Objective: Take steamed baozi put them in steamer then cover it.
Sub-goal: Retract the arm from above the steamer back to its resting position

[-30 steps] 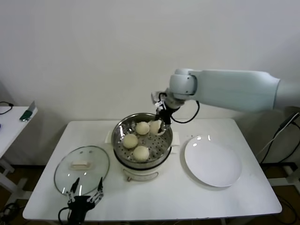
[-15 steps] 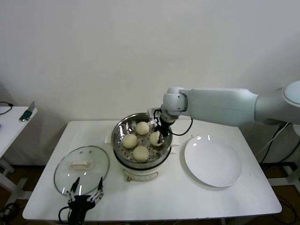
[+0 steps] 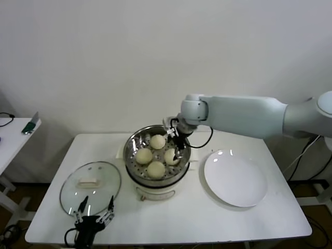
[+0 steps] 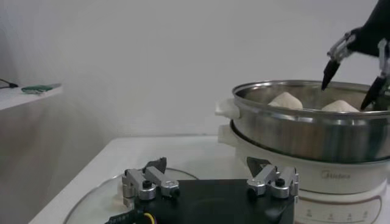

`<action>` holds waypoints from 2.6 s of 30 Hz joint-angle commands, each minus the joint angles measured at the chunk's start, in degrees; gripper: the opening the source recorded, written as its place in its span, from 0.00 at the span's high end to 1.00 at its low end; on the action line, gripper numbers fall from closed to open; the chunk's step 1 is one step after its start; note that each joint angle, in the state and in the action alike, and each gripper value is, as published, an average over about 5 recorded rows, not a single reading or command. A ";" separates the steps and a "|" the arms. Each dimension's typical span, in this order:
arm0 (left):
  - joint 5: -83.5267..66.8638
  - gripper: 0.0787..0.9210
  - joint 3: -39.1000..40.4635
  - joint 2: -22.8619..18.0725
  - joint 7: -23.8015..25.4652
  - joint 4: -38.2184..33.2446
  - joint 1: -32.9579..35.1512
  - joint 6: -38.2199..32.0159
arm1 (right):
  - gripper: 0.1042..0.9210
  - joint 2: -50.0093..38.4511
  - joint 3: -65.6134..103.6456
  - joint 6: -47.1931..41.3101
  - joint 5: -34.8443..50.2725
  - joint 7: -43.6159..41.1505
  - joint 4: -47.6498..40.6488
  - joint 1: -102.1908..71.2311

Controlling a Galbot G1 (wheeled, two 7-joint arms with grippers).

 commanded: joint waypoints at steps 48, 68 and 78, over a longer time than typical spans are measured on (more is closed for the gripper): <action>44.18 0.12 -5.68 7.36 -15.80 12.75 -8.21 -9.95 | 0.12 -0.67 119.59 48.06 -12.99 38.85 15.03 -126.42; 79.83 0.12 -4.03 12.59 -26.48 40.14 -18.84 -10.12 | 0.12 5.51 116.92 51.65 -14.71 39.41 14.77 -130.76; 78.25 0.12 -3.01 11.37 -23.64 40.61 -26.21 -3.92 | 0.12 6.27 117.58 52.20 -14.92 39.51 14.74 -131.72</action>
